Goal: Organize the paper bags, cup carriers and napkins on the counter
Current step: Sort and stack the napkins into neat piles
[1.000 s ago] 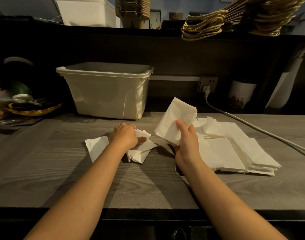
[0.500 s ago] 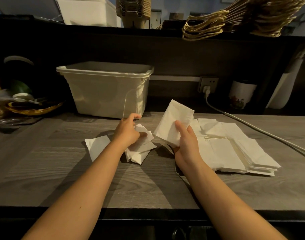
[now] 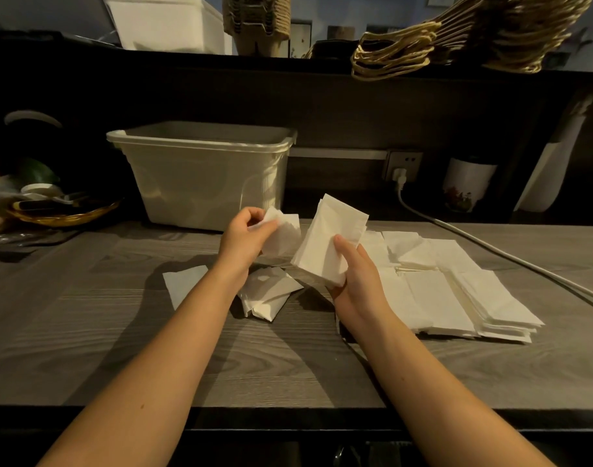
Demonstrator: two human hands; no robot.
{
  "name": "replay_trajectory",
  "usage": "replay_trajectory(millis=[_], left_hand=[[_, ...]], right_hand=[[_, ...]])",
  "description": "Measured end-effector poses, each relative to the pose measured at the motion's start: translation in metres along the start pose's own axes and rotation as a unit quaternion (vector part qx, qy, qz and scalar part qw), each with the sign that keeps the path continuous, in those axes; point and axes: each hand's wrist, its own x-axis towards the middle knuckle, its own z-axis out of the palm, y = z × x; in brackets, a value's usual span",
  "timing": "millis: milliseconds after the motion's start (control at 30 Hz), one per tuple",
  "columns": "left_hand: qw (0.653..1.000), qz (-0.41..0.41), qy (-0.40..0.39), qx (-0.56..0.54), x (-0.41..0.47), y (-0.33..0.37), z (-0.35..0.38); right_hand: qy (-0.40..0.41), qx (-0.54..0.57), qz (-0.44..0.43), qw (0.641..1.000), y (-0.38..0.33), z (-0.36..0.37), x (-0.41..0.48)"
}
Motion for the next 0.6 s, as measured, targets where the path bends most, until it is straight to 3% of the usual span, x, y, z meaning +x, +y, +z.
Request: replay_trajectory(millis=[200,400,600], left_hand=[[0.991,-0.023,0.007,-0.132,-0.002,0.006,-0.001],[0.994,-0.002,-0.081,-0.076,-0.014,0.010,0.009],[0.987,0.028,-0.153,-0.032,-0.015,0.005,0.016]], right_hand=[[-0.032,0.034,0.044,0.998,-0.002,0.001,-0.002],[-0.130,0.041,0.073,0.988,-0.002,0.006,-0.006],[-0.108,0.028,0.038,0.993,-0.002,0.004,-0.006]])
